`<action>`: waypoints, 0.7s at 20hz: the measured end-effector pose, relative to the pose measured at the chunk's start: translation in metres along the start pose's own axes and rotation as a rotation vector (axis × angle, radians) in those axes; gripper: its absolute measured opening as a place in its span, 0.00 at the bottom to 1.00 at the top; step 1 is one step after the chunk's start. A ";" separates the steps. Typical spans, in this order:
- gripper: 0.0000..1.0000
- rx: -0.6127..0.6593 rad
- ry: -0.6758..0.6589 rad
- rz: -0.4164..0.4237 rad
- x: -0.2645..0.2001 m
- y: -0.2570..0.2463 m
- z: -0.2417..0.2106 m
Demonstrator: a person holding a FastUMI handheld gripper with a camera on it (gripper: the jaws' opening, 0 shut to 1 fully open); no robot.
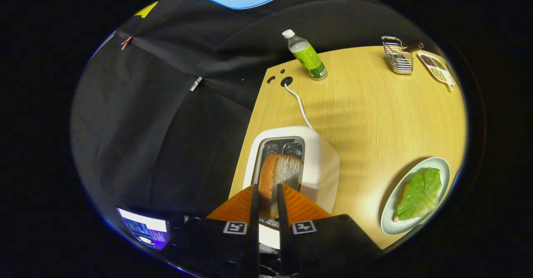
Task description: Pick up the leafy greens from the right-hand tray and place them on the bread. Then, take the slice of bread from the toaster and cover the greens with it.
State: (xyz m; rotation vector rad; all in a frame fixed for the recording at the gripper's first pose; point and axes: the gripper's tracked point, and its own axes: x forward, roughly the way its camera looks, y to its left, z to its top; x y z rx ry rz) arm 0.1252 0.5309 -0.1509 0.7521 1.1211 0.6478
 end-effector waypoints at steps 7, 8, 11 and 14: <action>0.11 -0.003 -0.026 -0.035 -0.018 -0.001 0.001; 0.12 -0.008 -0.033 -0.029 -0.023 0.002 0.003; 0.12 0.012 -0.055 0.005 -0.040 0.013 0.010; 0.11 0.028 -0.084 0.045 -0.062 0.024 0.019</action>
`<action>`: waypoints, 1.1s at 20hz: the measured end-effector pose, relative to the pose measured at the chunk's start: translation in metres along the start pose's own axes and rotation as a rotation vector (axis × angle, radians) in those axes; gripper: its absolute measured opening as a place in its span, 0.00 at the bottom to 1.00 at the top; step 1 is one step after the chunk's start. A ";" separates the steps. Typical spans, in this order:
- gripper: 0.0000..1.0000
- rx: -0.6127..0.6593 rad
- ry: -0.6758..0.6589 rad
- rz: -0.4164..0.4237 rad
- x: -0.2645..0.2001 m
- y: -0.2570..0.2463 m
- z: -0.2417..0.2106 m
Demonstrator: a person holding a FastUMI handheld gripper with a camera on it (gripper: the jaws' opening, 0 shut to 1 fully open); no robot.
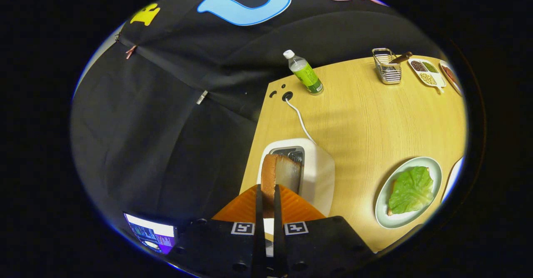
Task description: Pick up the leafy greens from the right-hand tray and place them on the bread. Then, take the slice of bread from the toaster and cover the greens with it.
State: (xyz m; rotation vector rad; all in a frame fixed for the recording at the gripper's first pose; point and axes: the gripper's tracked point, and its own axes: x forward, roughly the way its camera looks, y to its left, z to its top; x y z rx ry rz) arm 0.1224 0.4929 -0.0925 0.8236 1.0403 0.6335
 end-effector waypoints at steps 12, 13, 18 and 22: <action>0.11 0.009 -0.151 0.071 -0.119 -0.030 0.043; 0.11 0.006 -0.161 0.058 -0.127 -0.042 0.044; 0.11 0.024 -0.175 -0.019 -0.153 -0.114 0.037; 0.11 0.011 -0.128 -0.069 -0.156 -0.167 0.012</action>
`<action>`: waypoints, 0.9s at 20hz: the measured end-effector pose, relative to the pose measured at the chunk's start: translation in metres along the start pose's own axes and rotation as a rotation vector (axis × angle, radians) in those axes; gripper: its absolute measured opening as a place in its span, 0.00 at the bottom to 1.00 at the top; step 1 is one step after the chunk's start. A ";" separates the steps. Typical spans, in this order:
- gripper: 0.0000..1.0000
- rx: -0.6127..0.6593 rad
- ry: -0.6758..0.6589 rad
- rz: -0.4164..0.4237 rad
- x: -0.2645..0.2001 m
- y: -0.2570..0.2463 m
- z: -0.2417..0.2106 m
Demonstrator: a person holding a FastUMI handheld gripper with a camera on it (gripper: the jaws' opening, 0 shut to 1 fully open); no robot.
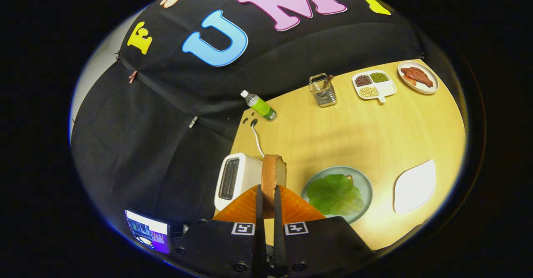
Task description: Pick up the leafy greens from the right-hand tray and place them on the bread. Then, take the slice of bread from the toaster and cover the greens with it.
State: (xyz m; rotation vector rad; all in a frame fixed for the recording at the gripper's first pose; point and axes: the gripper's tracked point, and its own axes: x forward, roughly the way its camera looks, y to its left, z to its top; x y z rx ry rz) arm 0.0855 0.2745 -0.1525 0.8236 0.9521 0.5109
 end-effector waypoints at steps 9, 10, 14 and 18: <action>0.11 -0.014 0.091 -0.031 0.037 -0.060 -0.050; 0.11 -0.012 0.098 -0.018 0.041 -0.058 -0.053; 0.11 -0.024 0.136 -0.009 0.061 -0.074 -0.065; 0.11 -0.002 0.149 -0.100 0.072 -0.128 -0.068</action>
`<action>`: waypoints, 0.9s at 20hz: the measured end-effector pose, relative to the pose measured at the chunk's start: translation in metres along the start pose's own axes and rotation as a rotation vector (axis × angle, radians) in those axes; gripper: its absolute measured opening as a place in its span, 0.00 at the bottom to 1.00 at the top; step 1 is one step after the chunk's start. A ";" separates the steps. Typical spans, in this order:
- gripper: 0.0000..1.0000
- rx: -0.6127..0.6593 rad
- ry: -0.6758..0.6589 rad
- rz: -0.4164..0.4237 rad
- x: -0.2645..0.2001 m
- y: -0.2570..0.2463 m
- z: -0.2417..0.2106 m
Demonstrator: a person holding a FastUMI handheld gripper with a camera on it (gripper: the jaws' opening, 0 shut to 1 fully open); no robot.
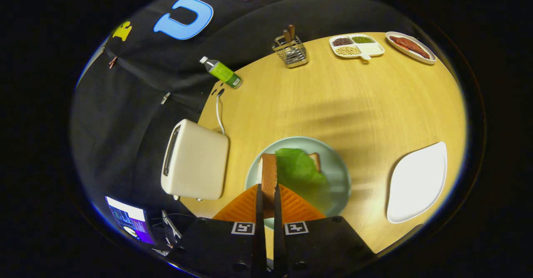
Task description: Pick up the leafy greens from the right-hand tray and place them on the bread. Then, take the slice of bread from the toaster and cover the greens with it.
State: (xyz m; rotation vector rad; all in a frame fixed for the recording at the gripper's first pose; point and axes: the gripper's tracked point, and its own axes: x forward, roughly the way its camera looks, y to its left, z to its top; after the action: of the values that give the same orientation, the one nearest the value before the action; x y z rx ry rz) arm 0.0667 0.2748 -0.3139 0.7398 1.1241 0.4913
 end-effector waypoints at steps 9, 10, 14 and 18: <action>0.11 -0.005 0.041 -0.129 0.024 -0.042 -0.020; 0.15 -0.007 0.033 -0.145 0.026 -0.044 -0.019; 0.40 -0.043 0.035 -0.200 0.027 -0.053 -0.025; 0.56 -0.039 0.009 -0.184 0.024 -0.047 -0.021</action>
State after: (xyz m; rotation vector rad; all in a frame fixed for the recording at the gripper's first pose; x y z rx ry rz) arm 0.0558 0.2656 -0.3690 0.5937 1.1757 0.3605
